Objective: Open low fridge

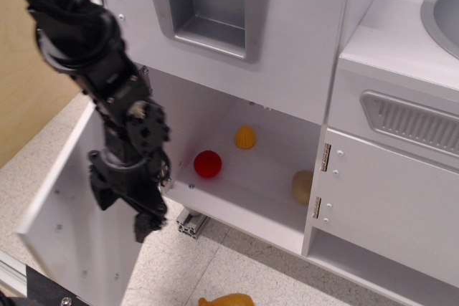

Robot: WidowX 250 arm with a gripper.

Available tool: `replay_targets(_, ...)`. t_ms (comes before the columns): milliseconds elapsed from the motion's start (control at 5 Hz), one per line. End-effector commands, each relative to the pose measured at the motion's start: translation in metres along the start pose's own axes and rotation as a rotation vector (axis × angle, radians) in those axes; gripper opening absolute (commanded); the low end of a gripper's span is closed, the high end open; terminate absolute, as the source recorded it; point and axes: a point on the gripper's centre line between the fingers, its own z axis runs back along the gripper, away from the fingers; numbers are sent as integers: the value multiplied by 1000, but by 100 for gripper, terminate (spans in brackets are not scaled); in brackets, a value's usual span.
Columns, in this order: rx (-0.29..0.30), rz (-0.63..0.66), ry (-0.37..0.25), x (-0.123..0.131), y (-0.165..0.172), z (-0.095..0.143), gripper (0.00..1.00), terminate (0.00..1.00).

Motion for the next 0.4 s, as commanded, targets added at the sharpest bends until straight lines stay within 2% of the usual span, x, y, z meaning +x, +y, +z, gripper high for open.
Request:
replay_targets(0,20,14,-48,10,7,20,100,0)
replay_targets(200,20,14,-48,10,7,20,100,100)
